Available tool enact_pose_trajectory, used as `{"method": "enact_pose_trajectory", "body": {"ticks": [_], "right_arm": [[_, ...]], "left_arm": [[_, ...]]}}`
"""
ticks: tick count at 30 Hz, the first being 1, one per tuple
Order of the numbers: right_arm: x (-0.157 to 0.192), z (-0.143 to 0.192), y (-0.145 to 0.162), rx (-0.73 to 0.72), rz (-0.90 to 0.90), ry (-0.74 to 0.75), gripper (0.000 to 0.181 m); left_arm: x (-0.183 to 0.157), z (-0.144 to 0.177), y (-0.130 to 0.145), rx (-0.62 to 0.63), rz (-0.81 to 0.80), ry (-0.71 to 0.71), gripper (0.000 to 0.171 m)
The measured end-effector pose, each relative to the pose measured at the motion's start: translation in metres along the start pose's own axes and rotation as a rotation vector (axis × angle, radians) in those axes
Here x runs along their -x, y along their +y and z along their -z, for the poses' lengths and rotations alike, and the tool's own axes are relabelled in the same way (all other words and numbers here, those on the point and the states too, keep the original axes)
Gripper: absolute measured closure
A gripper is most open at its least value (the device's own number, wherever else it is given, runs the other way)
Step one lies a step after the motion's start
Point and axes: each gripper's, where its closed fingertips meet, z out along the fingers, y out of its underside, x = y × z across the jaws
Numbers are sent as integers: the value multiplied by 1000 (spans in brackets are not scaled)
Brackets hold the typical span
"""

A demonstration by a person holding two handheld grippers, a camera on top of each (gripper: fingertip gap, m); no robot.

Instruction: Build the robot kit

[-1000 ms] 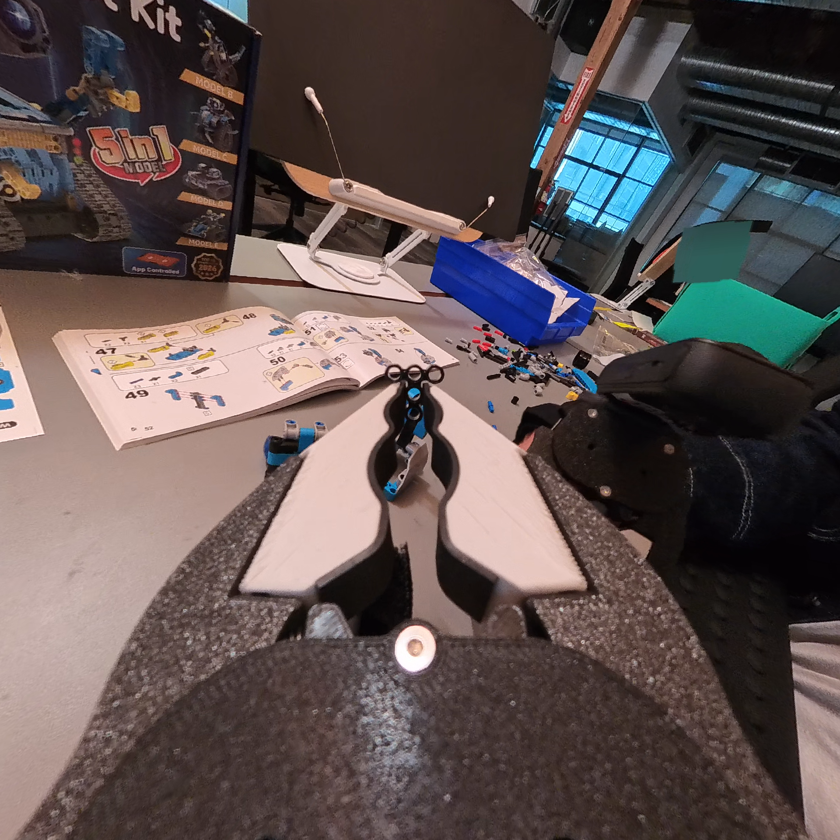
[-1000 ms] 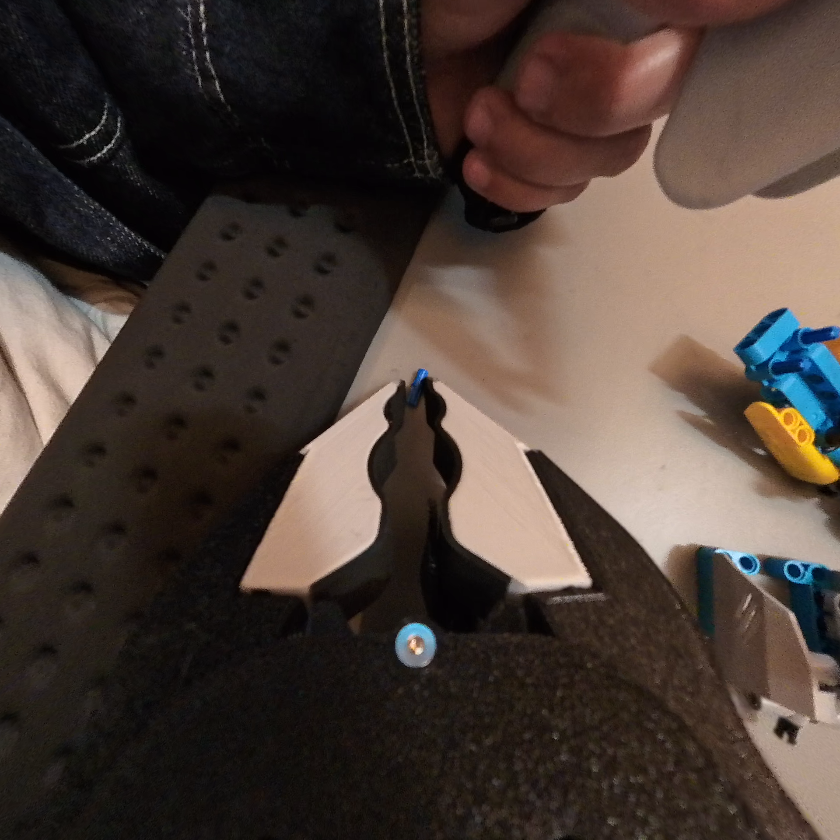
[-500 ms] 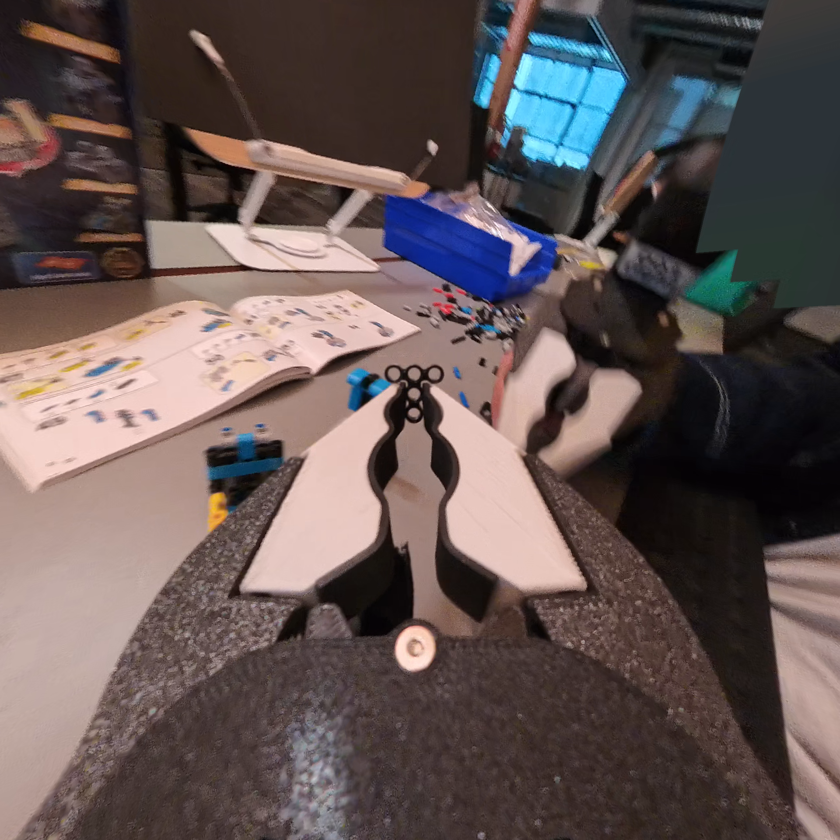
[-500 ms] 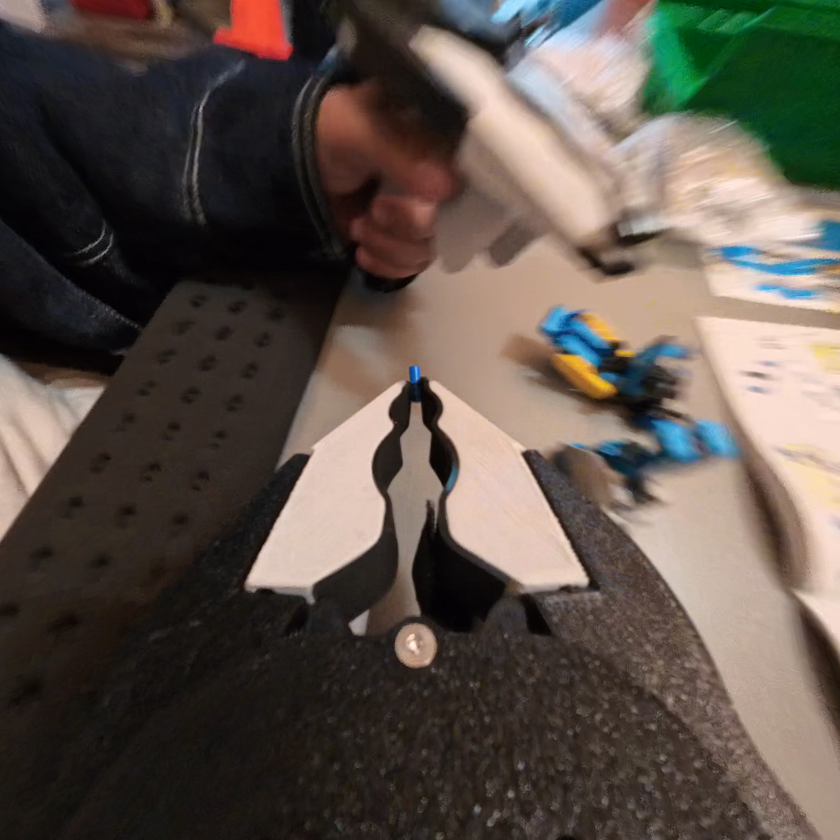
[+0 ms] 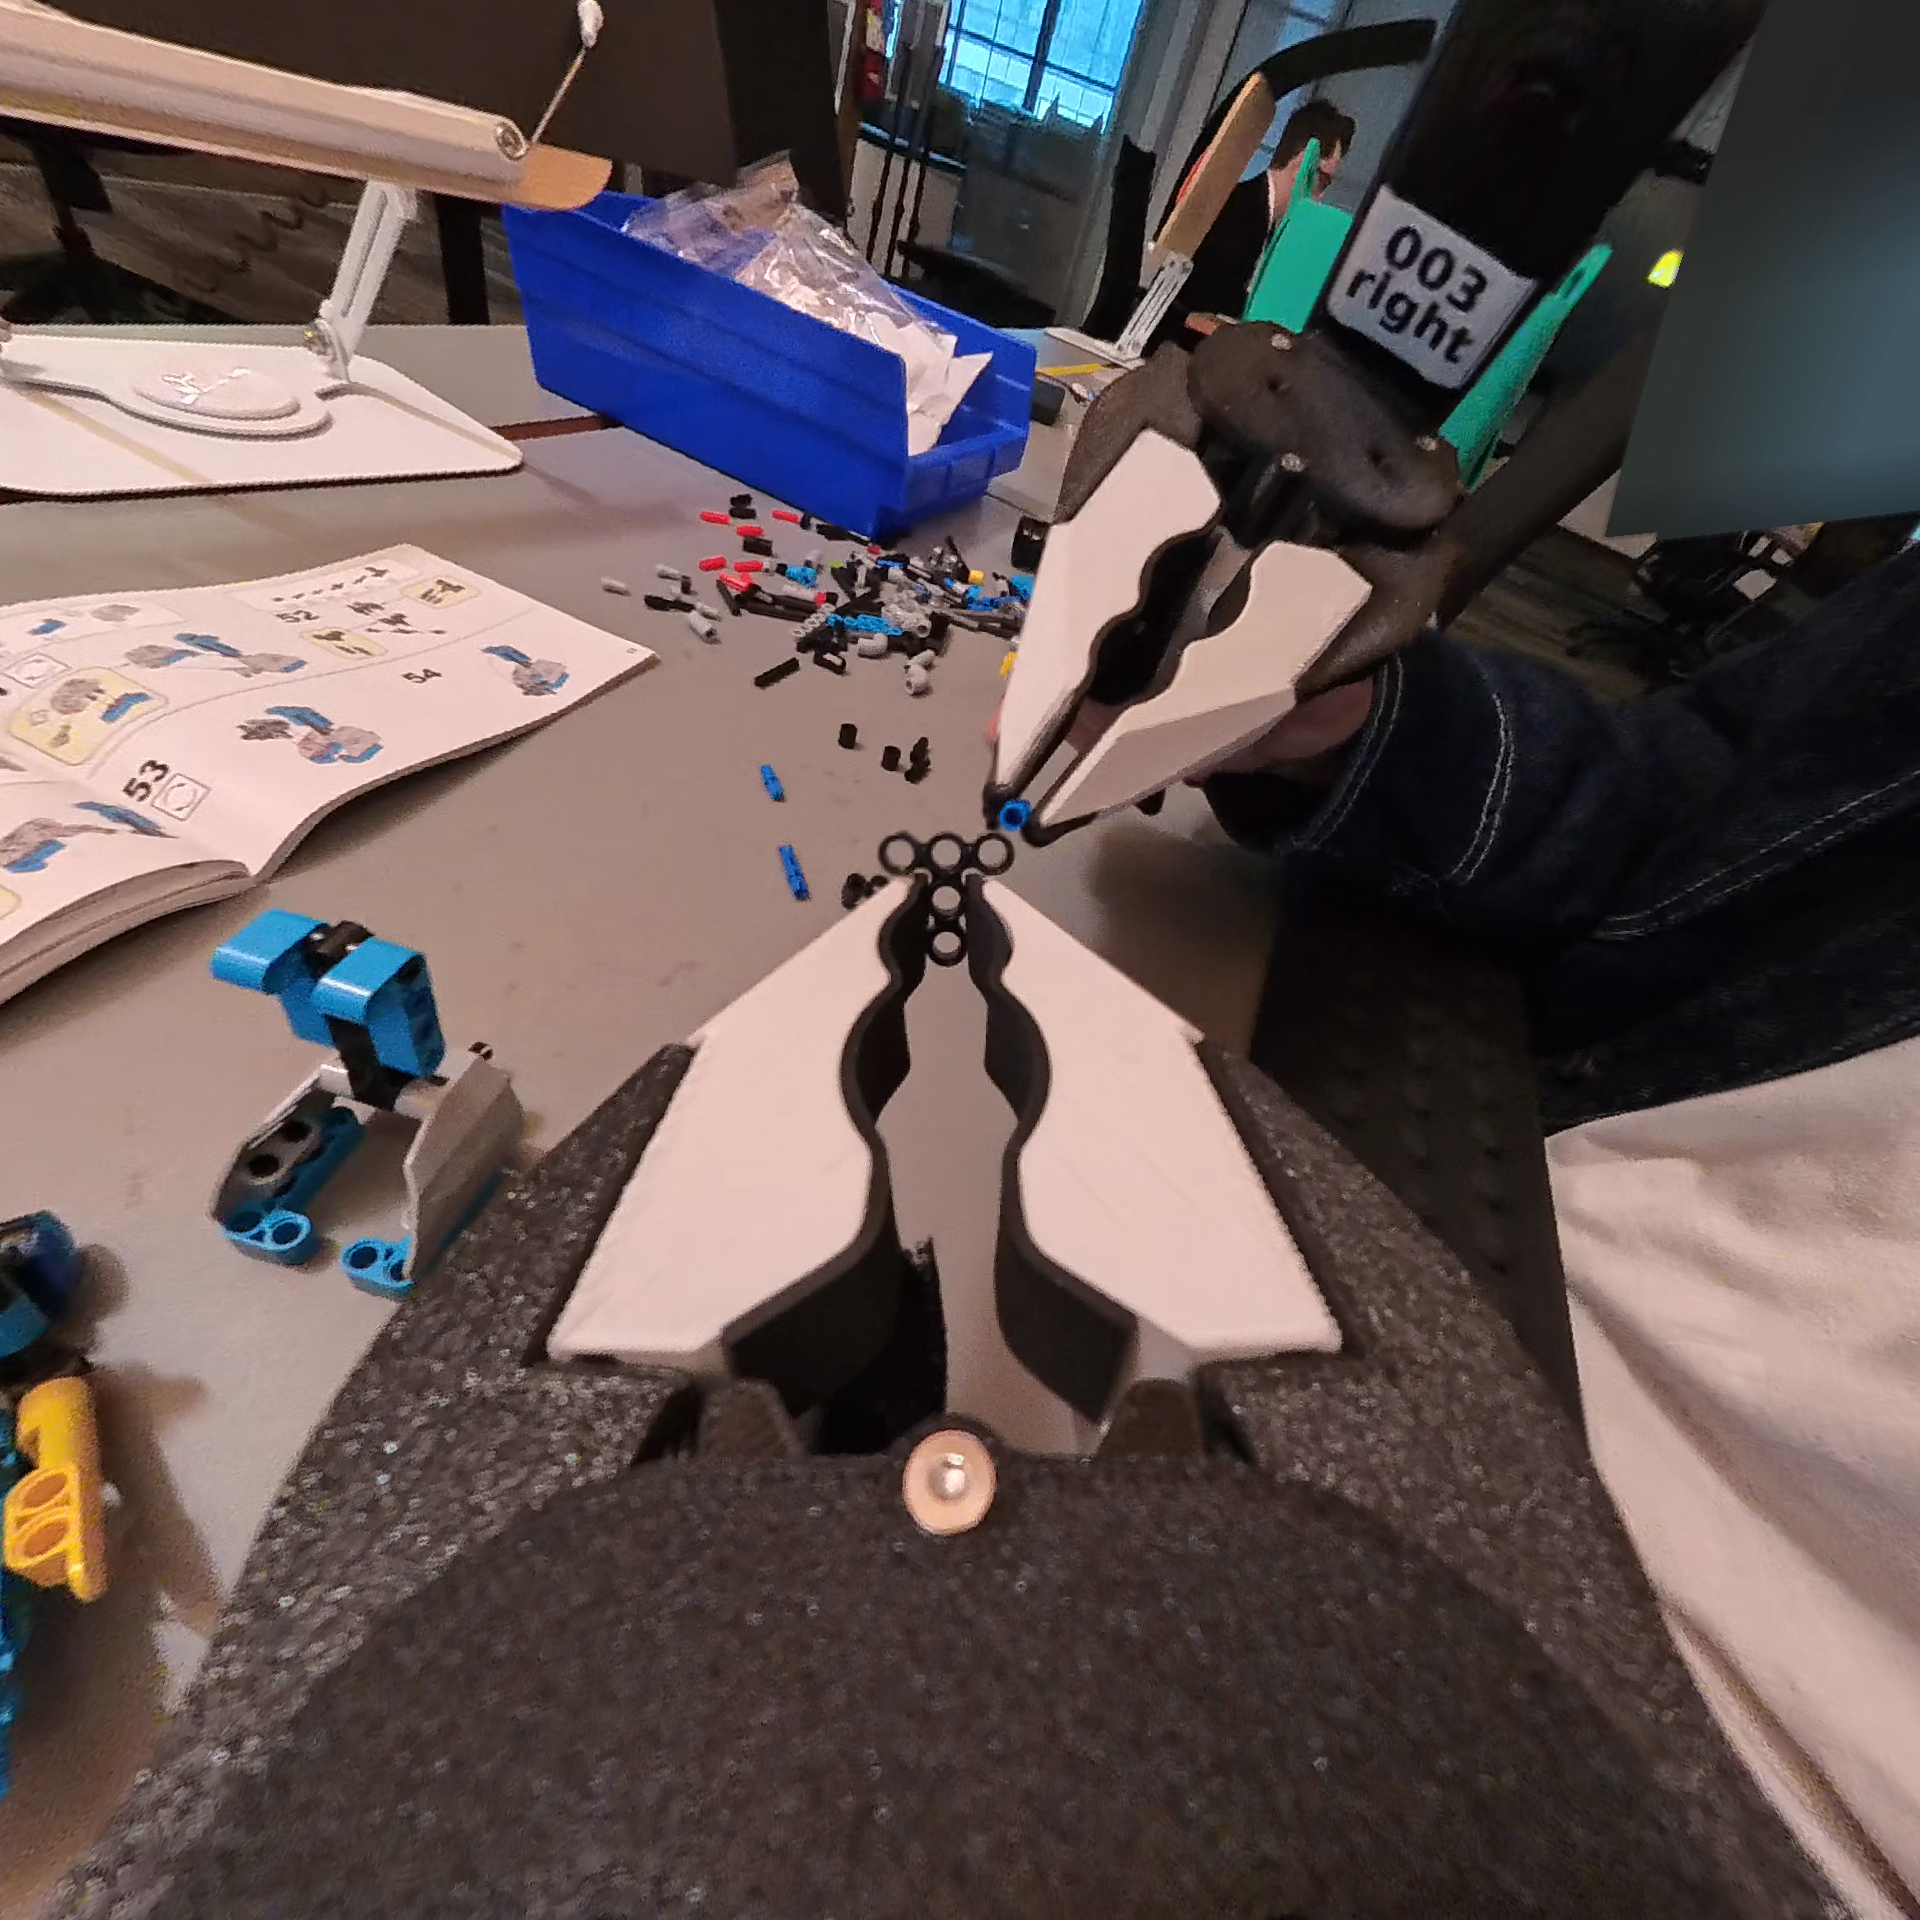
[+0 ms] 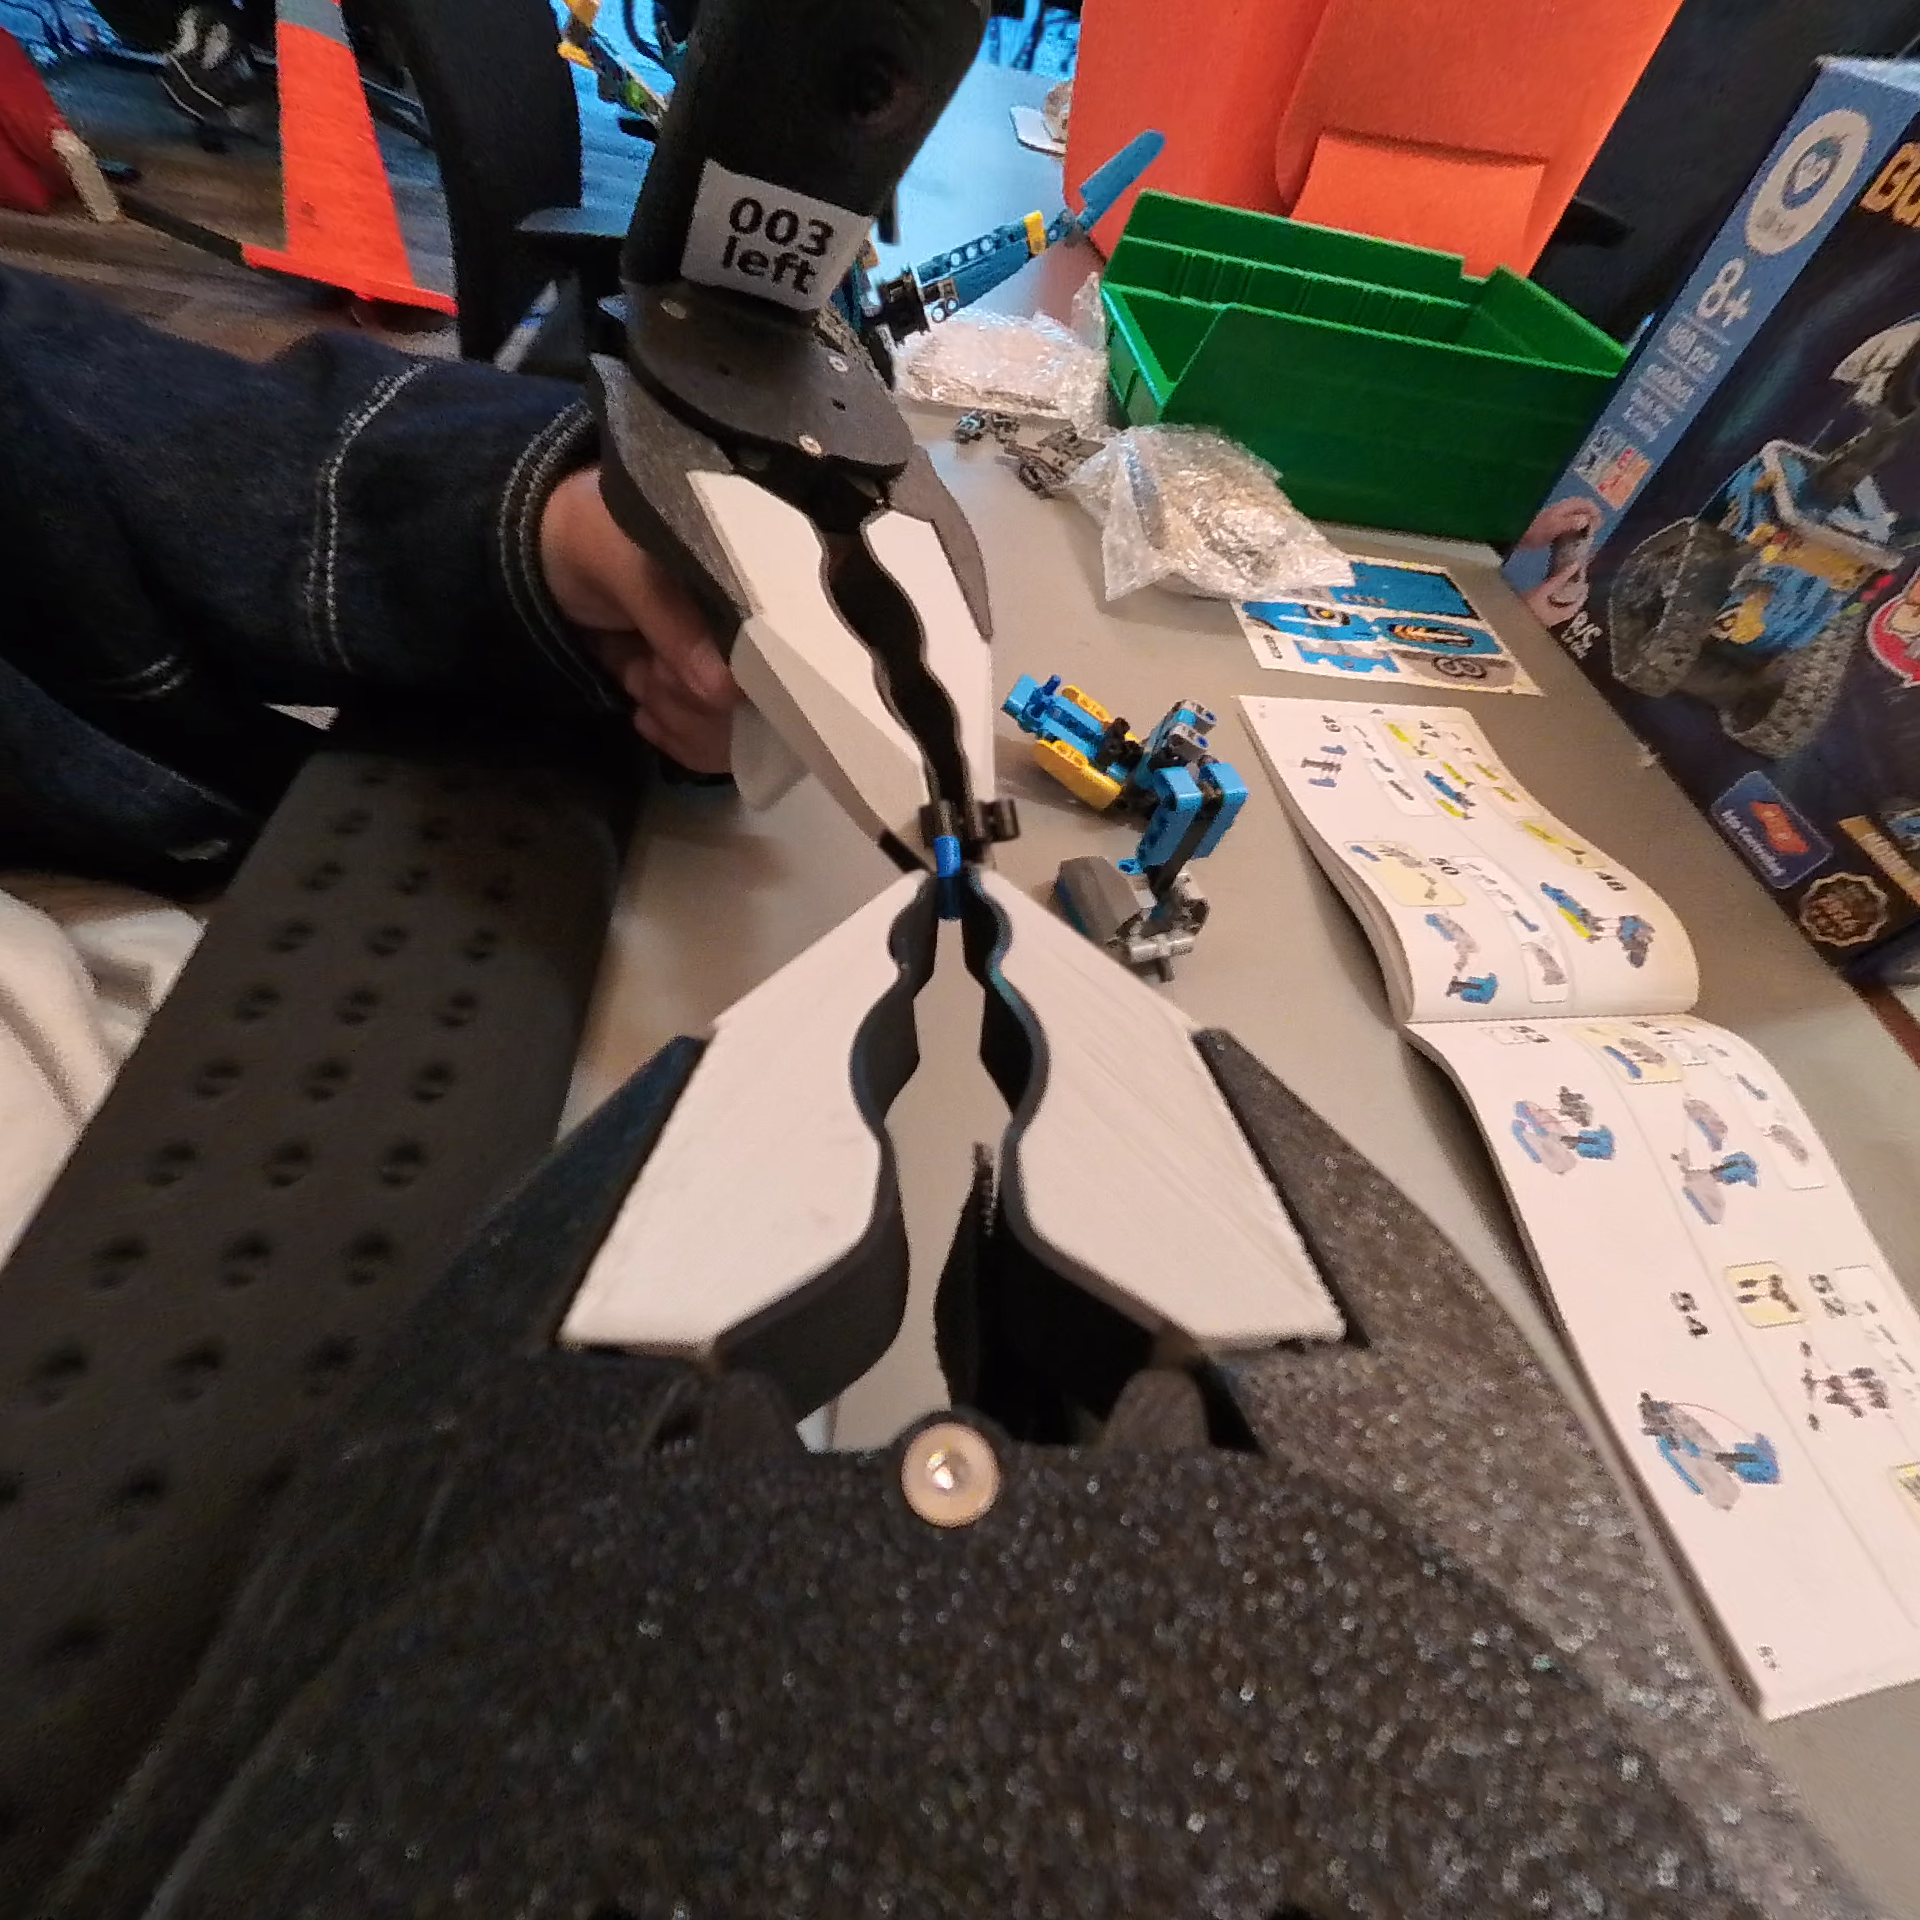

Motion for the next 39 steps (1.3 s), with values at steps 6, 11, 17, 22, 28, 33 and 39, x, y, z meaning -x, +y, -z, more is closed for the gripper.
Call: {"method": "enact_pose_trajectory", "body": {"ticks": [6,11,17,22,28,33,39], "right_arm": [[3,-3,3,12,-6,-12,178],[3,-5,5,22,16,2,178],[0,-13,17,151,195,120,178],[-3,-13,16,134,138,119,178],[-7,-16,28,201,155,142,178],[-5,-16,29,200,167,133,178],[-2,-12,18,97,86,71,179]], "left_arm": [[-2,-1,2,4,6,19,165],[-1,-2,5,20,27,27,165],[5,-4,13,62,62,12,165],[8,-5,13,63,30,-27,165],[19,-8,21,122,-57,-128,165],[18,-9,25,138,-48,-121,165],[10,-6,18,84,61,-16,165]]}}
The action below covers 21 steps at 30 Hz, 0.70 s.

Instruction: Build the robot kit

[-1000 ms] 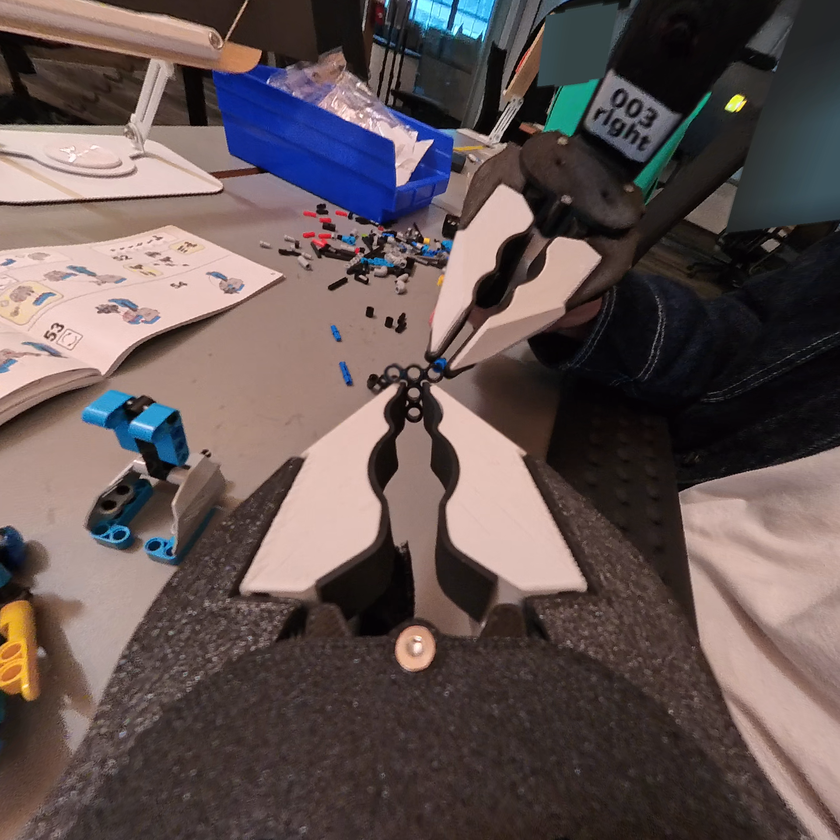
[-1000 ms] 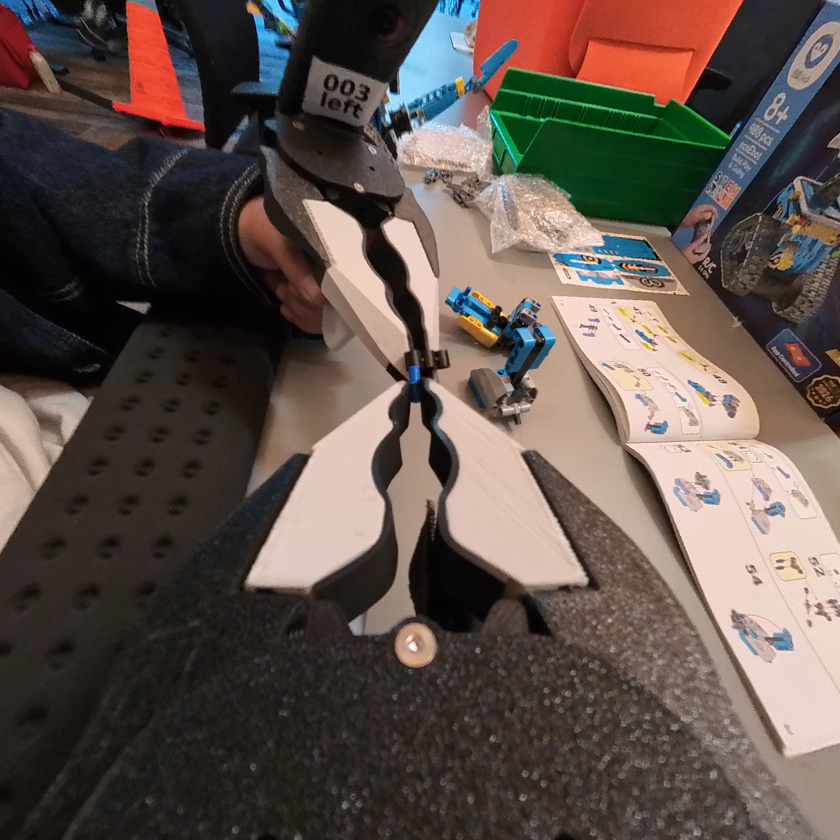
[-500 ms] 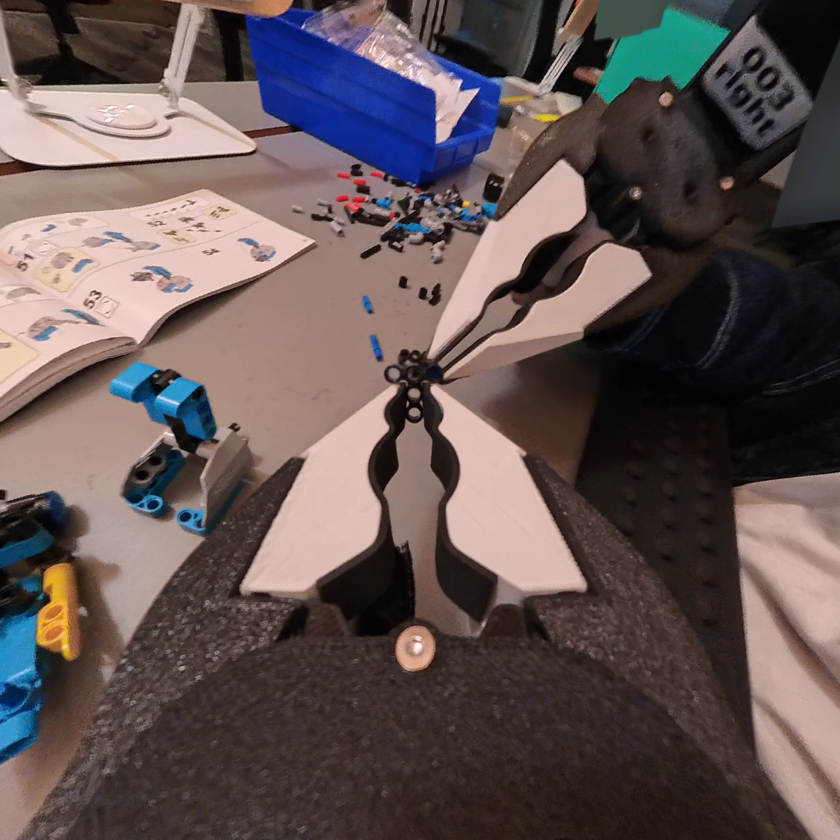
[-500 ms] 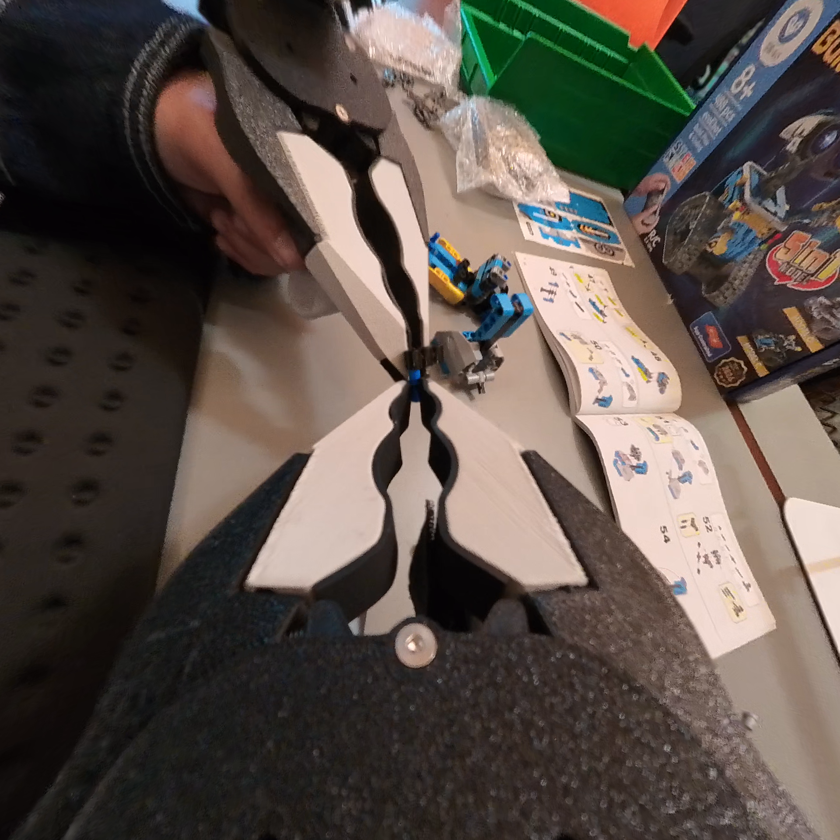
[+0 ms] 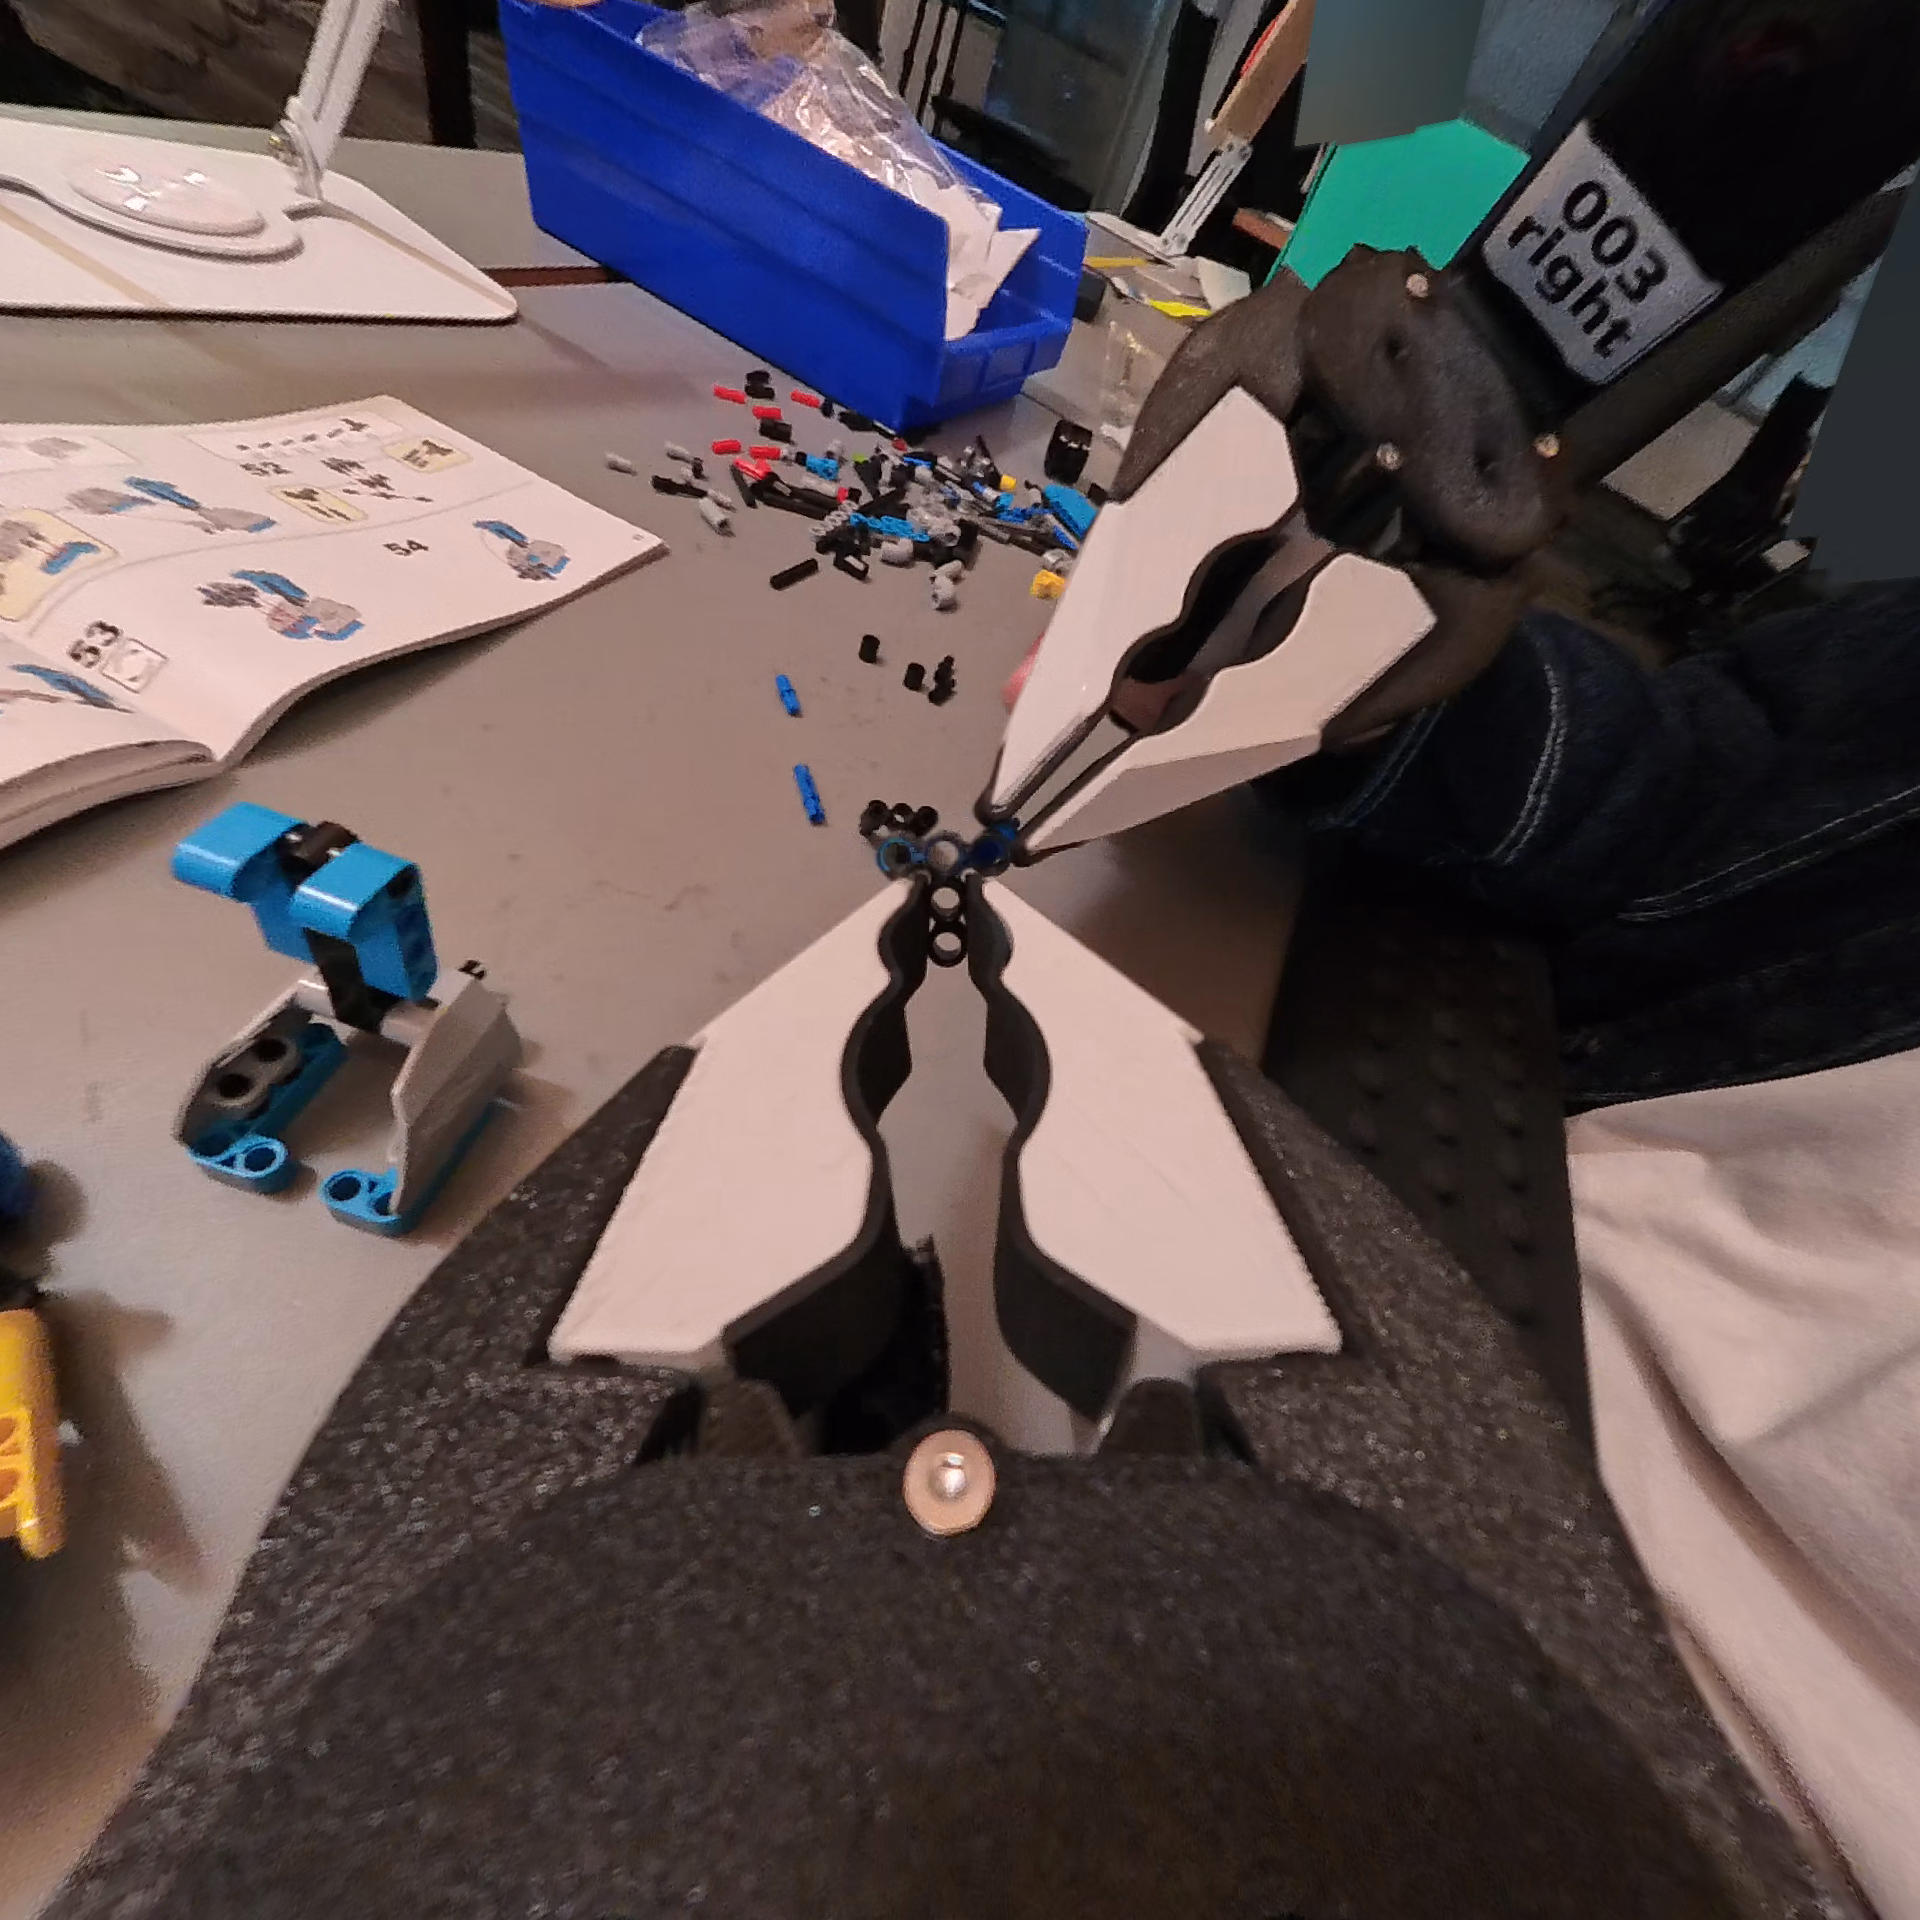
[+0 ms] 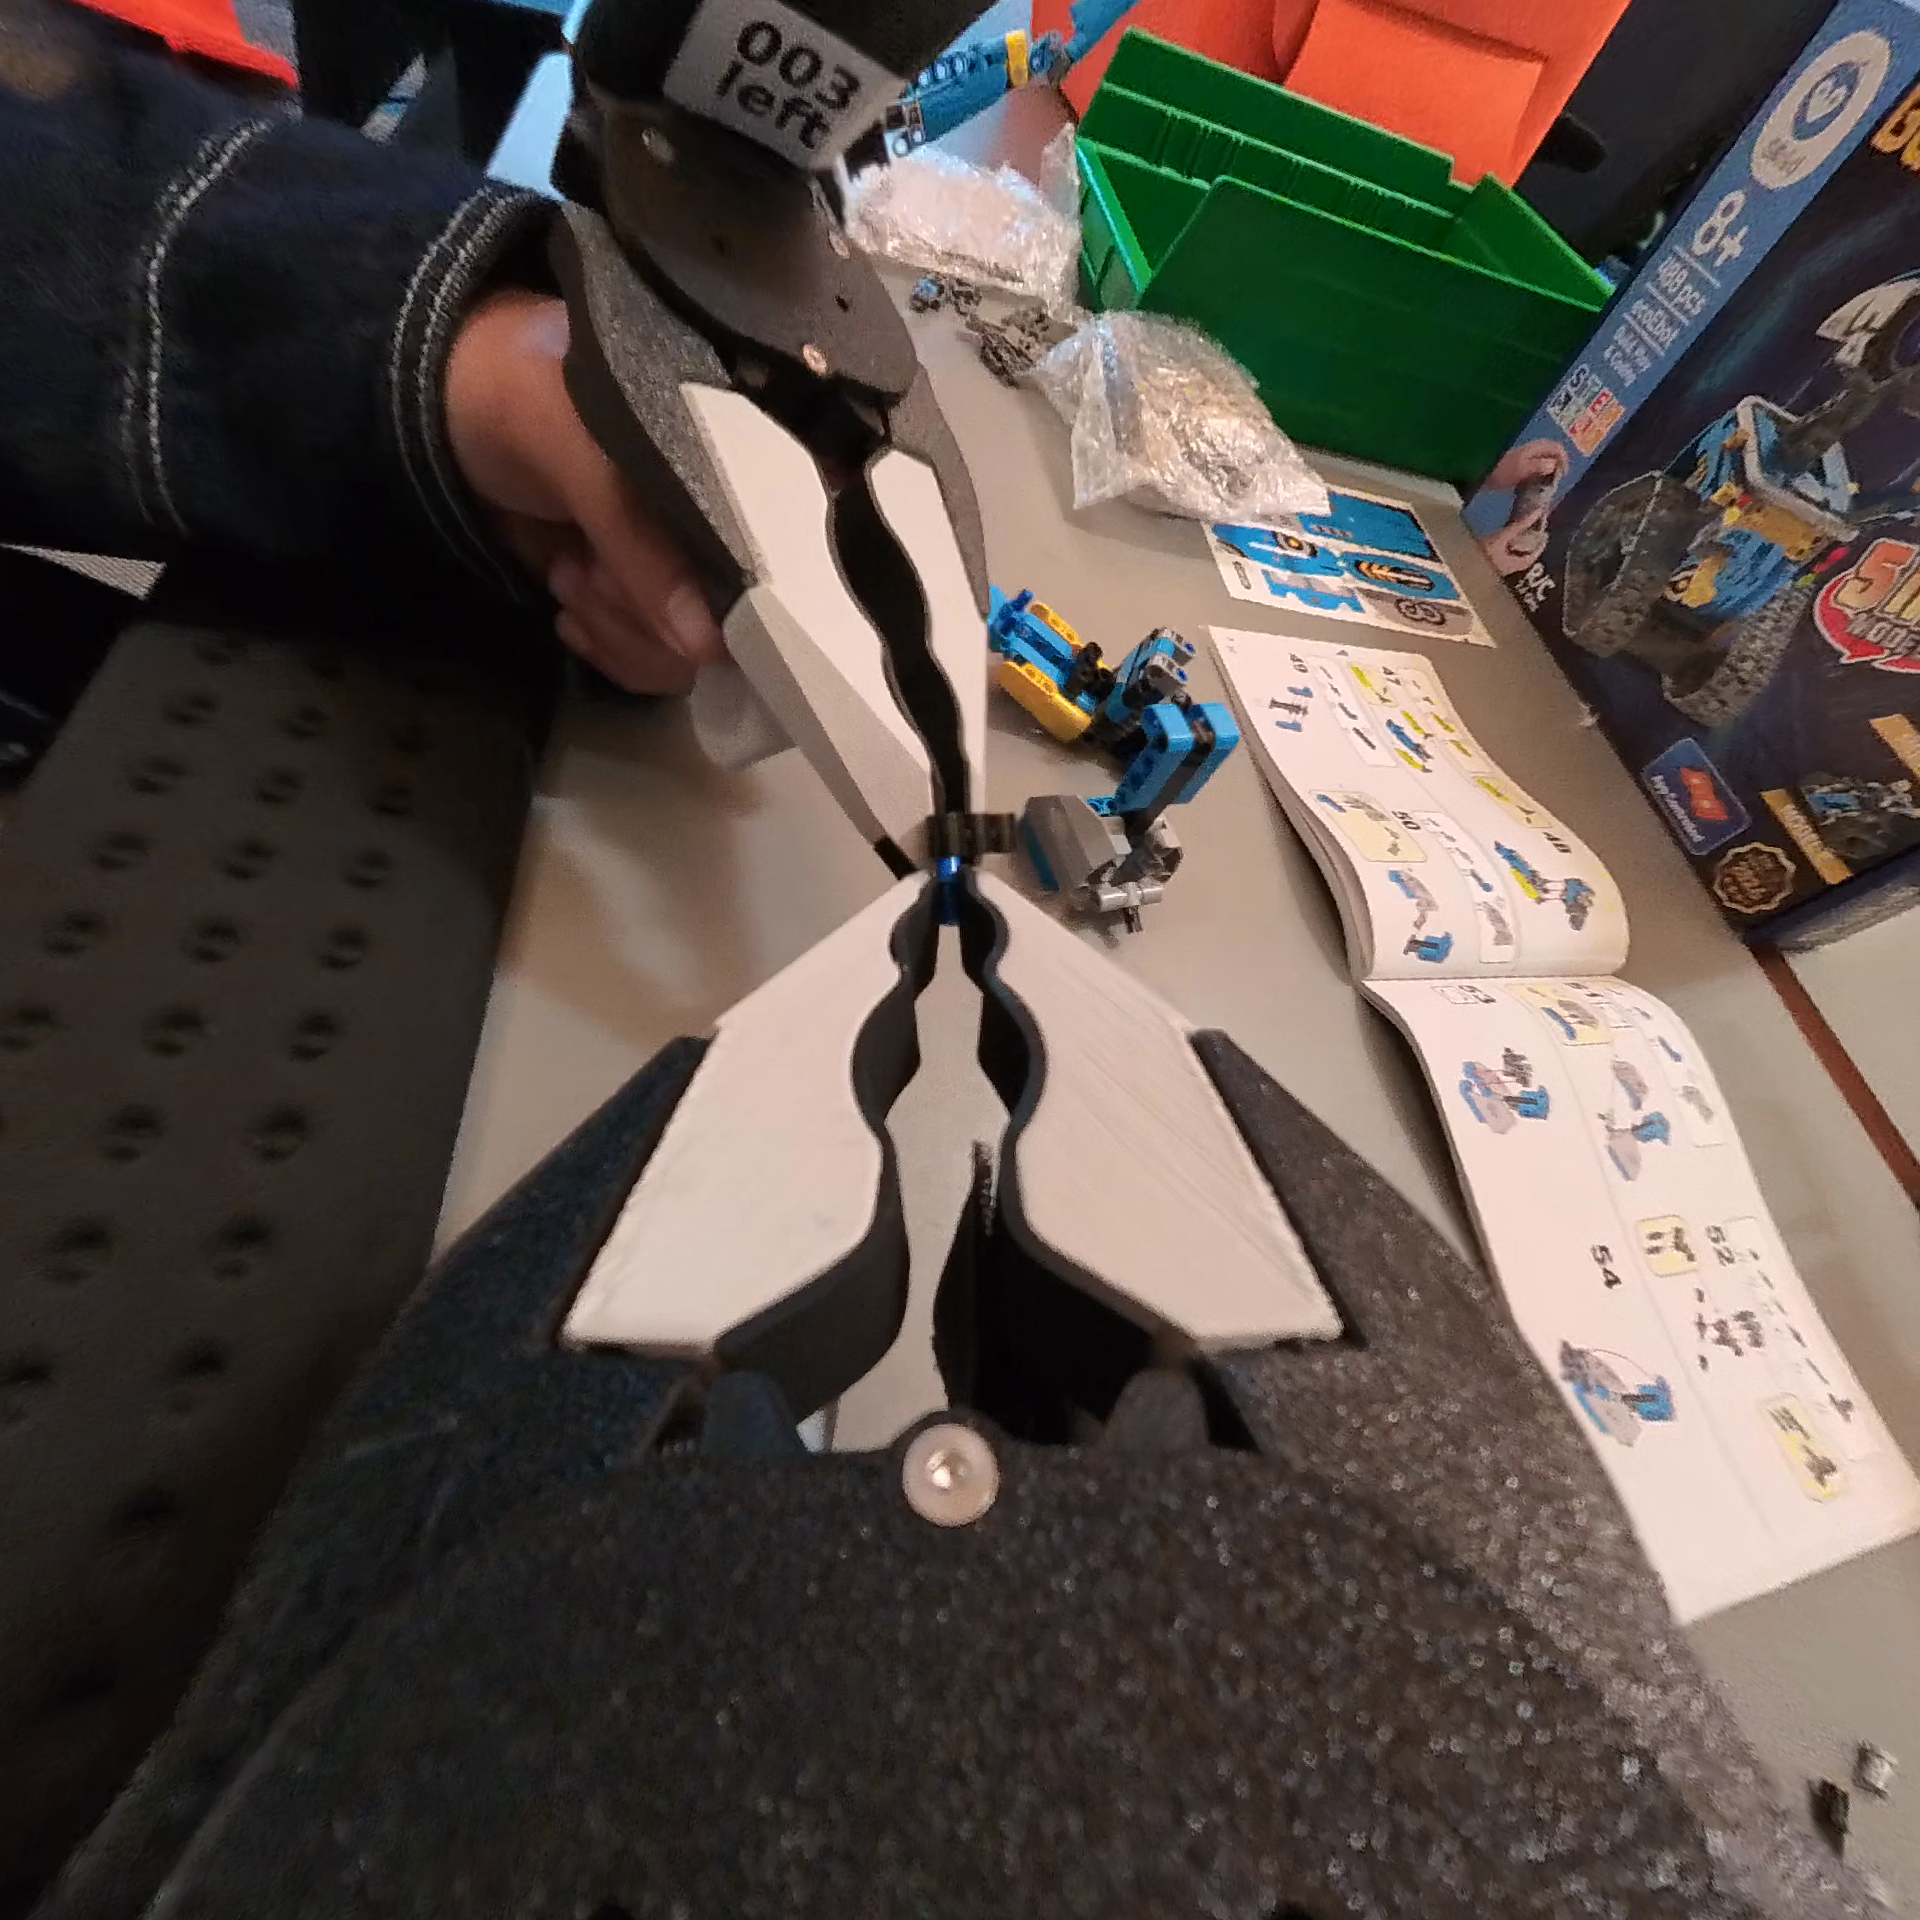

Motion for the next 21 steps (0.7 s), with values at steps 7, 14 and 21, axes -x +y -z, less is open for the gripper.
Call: {"method": "enact_pose_trajectory", "body": {"ticks": [7,14,21], "right_arm": [[16,8,-30,-184,-32,-100,181],[-49,46,7,-114,-200,120,181],[-67,136,62,66,-373,274,174]], "left_arm": [[-24,-10,14,81,23,159,166],[10,3,-2,-22,49,-28,166],[-3,-5,7,40,-52,-12,165]]}}
